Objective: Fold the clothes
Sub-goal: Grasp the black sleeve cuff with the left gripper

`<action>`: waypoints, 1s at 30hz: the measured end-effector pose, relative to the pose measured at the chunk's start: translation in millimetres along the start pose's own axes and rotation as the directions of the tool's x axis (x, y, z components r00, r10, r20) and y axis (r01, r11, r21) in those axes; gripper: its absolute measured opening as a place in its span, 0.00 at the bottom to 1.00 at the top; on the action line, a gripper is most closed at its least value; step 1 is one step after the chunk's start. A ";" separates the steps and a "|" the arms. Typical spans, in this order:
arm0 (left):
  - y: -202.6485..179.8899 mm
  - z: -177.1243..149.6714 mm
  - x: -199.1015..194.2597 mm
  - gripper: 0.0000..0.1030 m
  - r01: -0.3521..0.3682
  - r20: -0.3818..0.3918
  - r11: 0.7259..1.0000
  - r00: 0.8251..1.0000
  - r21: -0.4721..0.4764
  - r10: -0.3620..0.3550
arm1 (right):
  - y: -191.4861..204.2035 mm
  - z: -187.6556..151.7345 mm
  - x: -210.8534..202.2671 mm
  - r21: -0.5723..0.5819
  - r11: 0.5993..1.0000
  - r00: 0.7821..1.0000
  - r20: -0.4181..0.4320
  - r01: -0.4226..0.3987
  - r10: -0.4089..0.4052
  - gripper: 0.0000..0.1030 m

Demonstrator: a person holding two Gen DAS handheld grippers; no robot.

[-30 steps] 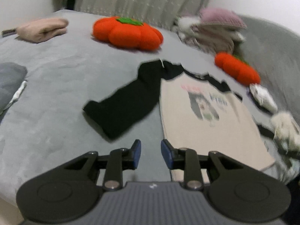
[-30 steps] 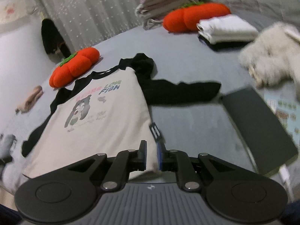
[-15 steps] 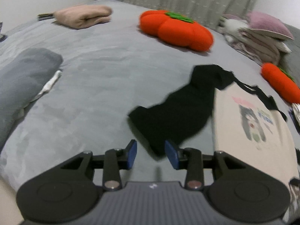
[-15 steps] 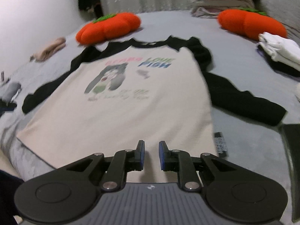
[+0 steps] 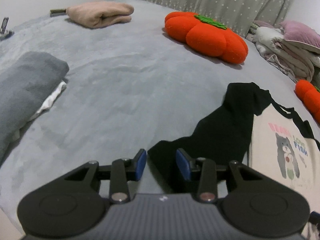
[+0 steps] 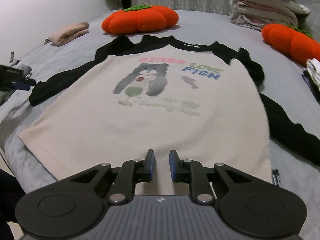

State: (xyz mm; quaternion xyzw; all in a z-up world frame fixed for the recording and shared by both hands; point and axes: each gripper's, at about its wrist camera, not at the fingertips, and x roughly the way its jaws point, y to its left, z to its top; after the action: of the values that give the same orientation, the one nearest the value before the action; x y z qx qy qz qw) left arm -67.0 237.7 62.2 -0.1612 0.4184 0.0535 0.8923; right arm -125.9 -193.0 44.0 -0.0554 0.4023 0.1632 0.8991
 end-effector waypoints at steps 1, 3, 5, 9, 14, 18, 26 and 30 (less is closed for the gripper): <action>0.7 1.9 2.8 0.32 0.001 -0.004 1.000 1.000 -0.007 -0.001 | 3.8 1.8 1.7 -0.009 1.000 1.000 0.003 -0.003 0.003 0.17; 2.6 5.1 7.1 0.30 0.003 -0.004 1.000 1.000 -0.014 -0.003 | 11.7 5.1 4.8 -0.027 1.000 1.000 0.008 -0.008 0.008 0.17; 4.9 8.2 11.6 0.28 0.002 -0.006 1.000 1.000 -0.020 -0.002 | 21.3 7.9 7.4 -0.049 0.999 1.000 0.017 -0.018 0.019 0.17; 5.8 7.8 17.0 0.16 0.003 -0.024 1.000 1.000 -0.005 -0.003 | 42.7 12.5 11.5 -0.101 0.994 0.998 0.044 -0.040 0.045 0.17; 1.0 4.7 11.9 0.11 -0.011 0.000 0.999 1.000 0.045 0.011 | 81.8 17.3 18.0 -0.200 0.976 0.990 0.088 -0.088 0.108 0.26; 6.9 6.8 2.4 0.10 0.008 0.018 1.000 1.000 0.012 -0.009 | 125.4 21.9 27.0 -0.298 0.945 0.975 0.130 -0.133 0.179 0.29; 37.3 11.8 -23.1 0.09 0.044 0.080 0.995 0.996 -0.087 -0.037 | 218.2 28.9 54.3 -0.528 0.844 0.946 0.213 -0.098 0.243 0.29; 54.8 16.7 -30.8 0.09 0.026 0.096 0.992 0.995 -0.125 -0.014 | 252.4 34.5 71.5 -0.606 0.795 0.937 0.260 -0.032 0.235 0.29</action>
State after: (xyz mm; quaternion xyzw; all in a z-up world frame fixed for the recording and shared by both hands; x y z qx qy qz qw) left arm -87.3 296.0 82.4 -0.2185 0.3696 0.0784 0.8997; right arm -142.3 70.3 22.2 -0.2769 0.1819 0.3513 0.8757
